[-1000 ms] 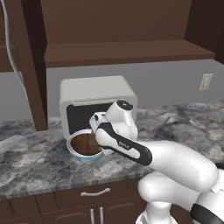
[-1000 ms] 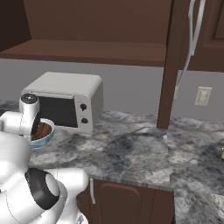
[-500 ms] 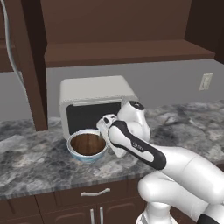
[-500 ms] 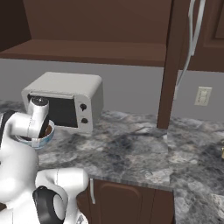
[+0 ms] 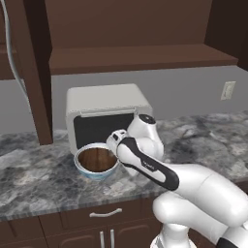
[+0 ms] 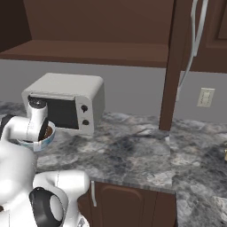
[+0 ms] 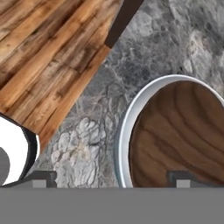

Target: Pick up the bowls on the counter and stack them on top of one another in the open cabinet. Place the smaller bowl on top of the larger bowl.

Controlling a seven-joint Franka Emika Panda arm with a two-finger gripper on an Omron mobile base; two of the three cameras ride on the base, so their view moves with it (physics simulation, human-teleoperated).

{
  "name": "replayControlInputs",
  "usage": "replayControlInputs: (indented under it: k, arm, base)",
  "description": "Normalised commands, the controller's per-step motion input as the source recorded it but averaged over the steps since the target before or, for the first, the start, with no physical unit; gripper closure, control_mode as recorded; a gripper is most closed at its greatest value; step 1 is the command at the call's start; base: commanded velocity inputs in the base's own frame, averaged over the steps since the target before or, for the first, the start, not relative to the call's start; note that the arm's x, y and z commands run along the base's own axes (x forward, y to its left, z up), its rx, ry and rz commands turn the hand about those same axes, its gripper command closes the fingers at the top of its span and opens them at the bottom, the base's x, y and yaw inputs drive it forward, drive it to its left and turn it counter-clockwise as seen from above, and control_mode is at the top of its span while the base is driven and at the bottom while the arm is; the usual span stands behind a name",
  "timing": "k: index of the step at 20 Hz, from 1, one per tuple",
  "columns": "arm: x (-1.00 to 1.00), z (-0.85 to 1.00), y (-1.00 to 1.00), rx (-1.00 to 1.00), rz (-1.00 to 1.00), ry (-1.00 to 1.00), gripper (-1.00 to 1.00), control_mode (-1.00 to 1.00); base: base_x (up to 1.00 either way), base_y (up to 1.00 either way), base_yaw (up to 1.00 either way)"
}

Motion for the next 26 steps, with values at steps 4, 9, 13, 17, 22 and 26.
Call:
replayControlInputs:
  k: [4,9,13,17,22,26]
  arm:
    - [0.07,-0.28,0.0,-0.1,0.01,0.0,-1.0,-1.0]
    - [0.39,-0.27,0.0,-0.04,0.03,0.0,-1.0,-1.0]
    - [0.5,-0.31,0.03,0.0,0.04,0.01,-1.0,-1.0]
    - [0.36,-0.38,0.11,-0.02,0.04,0.05,-1.0,-1.0]
    - [0.12,-0.16,0.08,-0.02,0.02,0.02,1.0,-1.0]
    - [0.0,0.04,0.0,0.0,0.0,0.0,1.0,-1.0]
  base:
    - [0.0,0.0,0.0]
    - [0.0,0.0,0.0]
    - [0.0,0.0,0.0]
    - [0.0,0.0,0.0]
    - [0.0,0.0,0.0]
    - [0.0,0.0,0.0]
